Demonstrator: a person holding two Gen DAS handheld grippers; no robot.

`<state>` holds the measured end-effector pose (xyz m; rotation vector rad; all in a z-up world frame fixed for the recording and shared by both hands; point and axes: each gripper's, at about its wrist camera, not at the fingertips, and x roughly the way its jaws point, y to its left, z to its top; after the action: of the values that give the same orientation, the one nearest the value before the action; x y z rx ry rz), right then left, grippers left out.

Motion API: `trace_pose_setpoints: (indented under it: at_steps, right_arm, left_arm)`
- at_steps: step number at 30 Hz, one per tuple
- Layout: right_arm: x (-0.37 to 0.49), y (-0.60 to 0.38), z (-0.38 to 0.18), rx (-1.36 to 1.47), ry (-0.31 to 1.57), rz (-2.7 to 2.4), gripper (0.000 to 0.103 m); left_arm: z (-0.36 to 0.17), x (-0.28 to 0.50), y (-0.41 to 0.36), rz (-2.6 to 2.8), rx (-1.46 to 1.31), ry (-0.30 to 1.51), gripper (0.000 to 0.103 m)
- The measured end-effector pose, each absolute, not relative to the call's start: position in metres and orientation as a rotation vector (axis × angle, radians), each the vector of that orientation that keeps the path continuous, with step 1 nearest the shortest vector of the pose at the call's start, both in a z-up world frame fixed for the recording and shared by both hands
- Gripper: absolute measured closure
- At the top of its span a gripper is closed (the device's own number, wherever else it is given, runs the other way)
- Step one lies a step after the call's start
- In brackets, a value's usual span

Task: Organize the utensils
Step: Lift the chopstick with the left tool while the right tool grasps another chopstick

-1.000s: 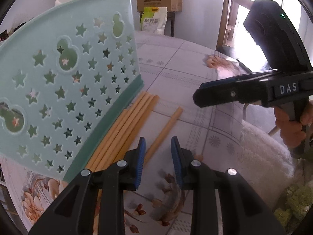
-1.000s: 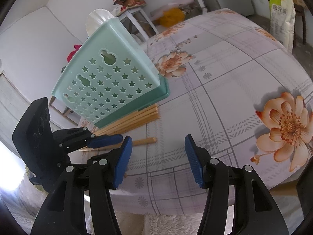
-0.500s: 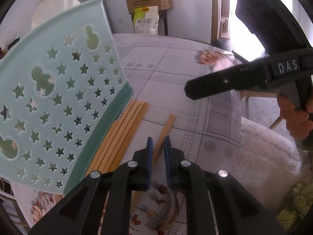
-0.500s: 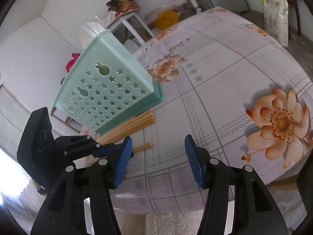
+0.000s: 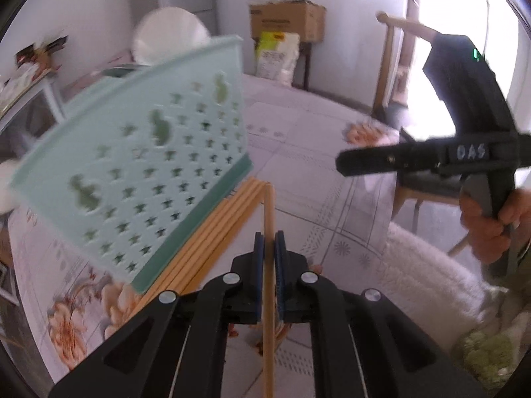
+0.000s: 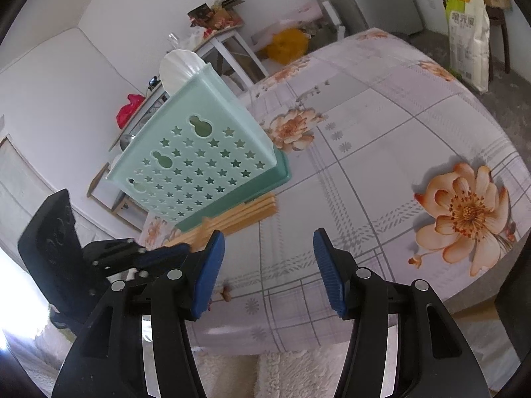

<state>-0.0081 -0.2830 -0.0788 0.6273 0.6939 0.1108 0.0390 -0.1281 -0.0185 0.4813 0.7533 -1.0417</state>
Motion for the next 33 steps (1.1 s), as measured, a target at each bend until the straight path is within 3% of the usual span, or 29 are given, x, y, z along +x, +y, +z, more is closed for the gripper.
trace_pose_setpoints:
  at_steps: [16,25,33]
  right_arm:
    - [0.025,-0.212,-0.062,0.316,0.687,0.331,0.054]
    - [0.09,-0.121,-0.075,0.024,0.789,0.628,0.06]
    - [0.119,-0.1,-0.082,-0.089,0.847,0.674,0.061]
  left_arm:
    - [0.043,0.037,-0.002,-0.728,0.018,0.656,0.098]
    - [0.05,0.049,0.047,-0.605,-0.114,0.639,0.098]
    - [0.047,0.059,0.063,-0.591,-0.203,0.623,0.098]
